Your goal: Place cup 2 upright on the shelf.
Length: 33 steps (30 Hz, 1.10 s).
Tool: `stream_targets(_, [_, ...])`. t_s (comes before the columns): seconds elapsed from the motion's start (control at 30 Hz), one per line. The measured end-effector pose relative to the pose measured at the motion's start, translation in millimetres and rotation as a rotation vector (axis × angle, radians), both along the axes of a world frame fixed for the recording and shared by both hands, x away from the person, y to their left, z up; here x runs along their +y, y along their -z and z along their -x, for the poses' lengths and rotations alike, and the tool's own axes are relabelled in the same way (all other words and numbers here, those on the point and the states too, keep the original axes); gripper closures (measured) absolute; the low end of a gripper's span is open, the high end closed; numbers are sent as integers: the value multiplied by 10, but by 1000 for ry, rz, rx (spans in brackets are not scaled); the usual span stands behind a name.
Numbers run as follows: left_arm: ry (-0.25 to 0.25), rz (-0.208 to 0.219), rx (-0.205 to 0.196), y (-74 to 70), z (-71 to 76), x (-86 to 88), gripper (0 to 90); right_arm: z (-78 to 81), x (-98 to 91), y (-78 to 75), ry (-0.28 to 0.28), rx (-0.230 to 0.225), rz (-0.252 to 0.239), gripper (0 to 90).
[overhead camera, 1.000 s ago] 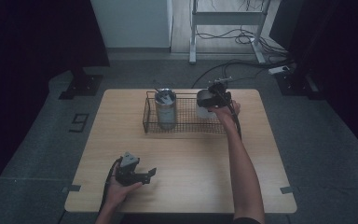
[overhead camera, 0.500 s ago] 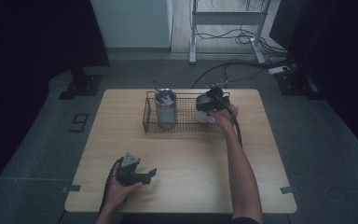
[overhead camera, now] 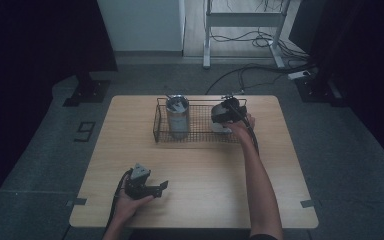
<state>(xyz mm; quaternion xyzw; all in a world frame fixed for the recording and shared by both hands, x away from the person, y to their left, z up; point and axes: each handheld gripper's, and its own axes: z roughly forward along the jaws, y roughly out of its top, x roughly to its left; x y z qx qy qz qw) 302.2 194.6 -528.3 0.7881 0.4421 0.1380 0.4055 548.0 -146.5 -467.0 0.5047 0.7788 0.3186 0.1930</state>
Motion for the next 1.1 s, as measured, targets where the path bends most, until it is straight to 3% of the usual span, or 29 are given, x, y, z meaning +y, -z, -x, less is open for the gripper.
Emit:
stream_targets(0.3, [4,-1,-1,-3,4,-10,135,41,14,7,6,-15,-1,21])
stream_targets(0.53, [6,-3,1,4,2,-17,135,82,-56,5,19,-54,-71,9])
stream_targets(0.77, [9,-9,3,12,2,-30,135,143,-97,-84,26,-101,-110,4])
stream_targets(1.1, [4,-5,0,3,1,-13,135,286,-138,-228,15,-158,-126,16])
